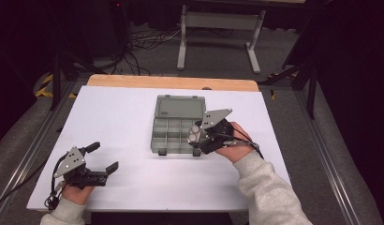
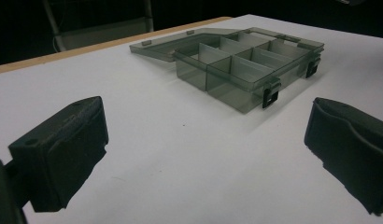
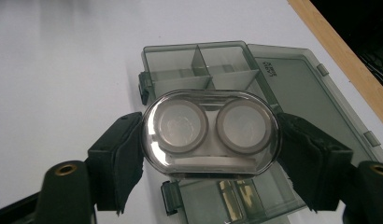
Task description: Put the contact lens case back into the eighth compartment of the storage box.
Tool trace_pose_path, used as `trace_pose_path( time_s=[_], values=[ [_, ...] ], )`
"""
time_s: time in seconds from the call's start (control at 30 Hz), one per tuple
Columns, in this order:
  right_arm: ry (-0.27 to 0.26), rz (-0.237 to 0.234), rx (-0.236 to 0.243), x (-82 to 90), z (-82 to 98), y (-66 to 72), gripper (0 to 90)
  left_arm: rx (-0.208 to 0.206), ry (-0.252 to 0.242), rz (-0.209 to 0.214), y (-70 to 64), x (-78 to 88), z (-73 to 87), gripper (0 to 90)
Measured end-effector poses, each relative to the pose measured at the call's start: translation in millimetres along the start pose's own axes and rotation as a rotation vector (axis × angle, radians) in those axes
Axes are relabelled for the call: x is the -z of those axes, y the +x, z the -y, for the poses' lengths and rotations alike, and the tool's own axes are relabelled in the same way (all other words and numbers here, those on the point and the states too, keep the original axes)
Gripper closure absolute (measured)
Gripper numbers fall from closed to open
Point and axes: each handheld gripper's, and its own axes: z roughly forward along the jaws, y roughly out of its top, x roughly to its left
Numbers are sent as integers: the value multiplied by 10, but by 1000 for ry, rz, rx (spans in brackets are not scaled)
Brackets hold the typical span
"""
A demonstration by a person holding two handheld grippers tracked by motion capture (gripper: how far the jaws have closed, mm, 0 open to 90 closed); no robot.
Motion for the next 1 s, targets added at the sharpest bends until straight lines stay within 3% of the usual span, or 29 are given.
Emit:
trace_pose_path(
  time_s=[0.5, 1.0],
  values=[
    [31, 29, -10, -48, 109, -152, 263, -2, 1, 1, 1, -1, -1, 6],
    [73, 27, -15, -126, 161, -257, 264, -1, 4, 1, -2, 0, -1, 5]
  ],
)
